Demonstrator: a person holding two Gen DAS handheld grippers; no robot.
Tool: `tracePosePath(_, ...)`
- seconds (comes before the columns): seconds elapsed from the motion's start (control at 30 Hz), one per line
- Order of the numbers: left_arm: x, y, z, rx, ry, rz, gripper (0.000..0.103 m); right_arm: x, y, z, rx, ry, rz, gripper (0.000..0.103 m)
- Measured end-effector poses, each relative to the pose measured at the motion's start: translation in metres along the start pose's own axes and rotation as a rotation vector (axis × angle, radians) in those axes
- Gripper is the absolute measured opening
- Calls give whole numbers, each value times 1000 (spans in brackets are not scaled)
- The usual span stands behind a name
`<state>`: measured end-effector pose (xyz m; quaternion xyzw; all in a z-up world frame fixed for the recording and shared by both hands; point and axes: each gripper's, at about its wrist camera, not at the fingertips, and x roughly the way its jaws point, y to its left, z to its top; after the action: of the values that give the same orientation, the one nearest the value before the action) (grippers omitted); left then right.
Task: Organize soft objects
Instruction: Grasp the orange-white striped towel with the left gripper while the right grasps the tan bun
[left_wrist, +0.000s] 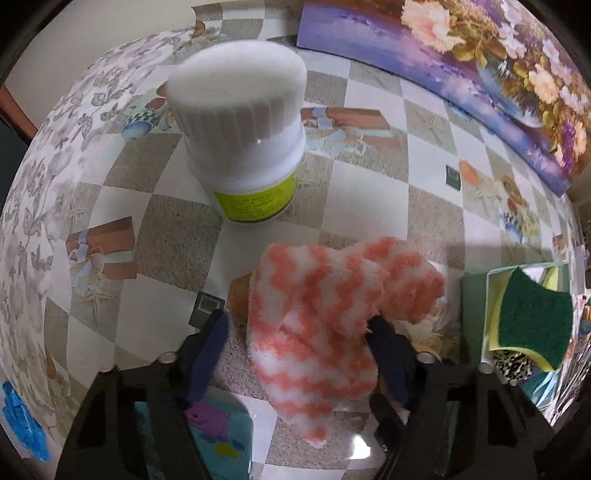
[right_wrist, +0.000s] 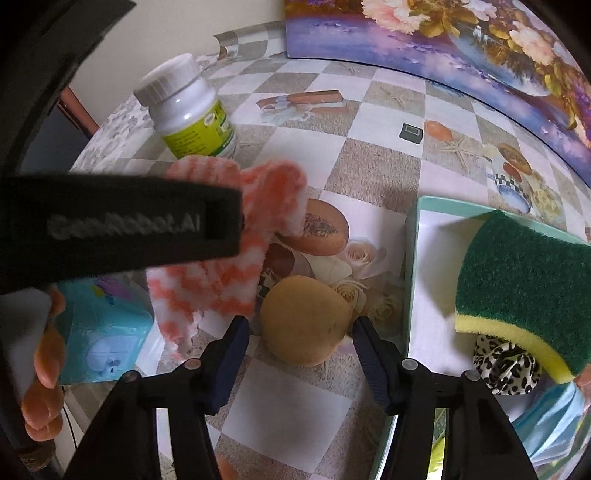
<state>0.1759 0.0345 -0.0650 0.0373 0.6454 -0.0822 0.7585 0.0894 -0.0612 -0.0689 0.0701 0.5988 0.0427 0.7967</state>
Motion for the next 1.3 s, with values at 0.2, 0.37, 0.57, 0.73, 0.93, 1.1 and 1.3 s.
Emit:
tracePosePath(0.2,7,-6,0,15,15,5,53,2,0,0,-6,-1,-28,53)
tracePosePath(0.37,8,-11,-1,10,-2,-6,35,0,0,0,-6,-2,-31,51)
tracePosePath(0.57,0,-6,-2,5,-24,-21,22,-11,-4,-1,10,-16,-15,50)
tracePosePath(0.73,-10,-6,-4,11,-58,-39,16,-25,-10,0,31,-43,1,49)
tracePosePath(0.93,-24,-2,-4,-3,-73,-58,14,-43,-18,0,57,-75,15,49)
tracePosePath(1.1,-47,1,-9,-8,-128,-57,14,-56,-22,2,85,-104,25,49)
tracePosePath(1.3,-78,1,-9,-16,-203,-68,13,-73,-28,3,101,-139,17,49)
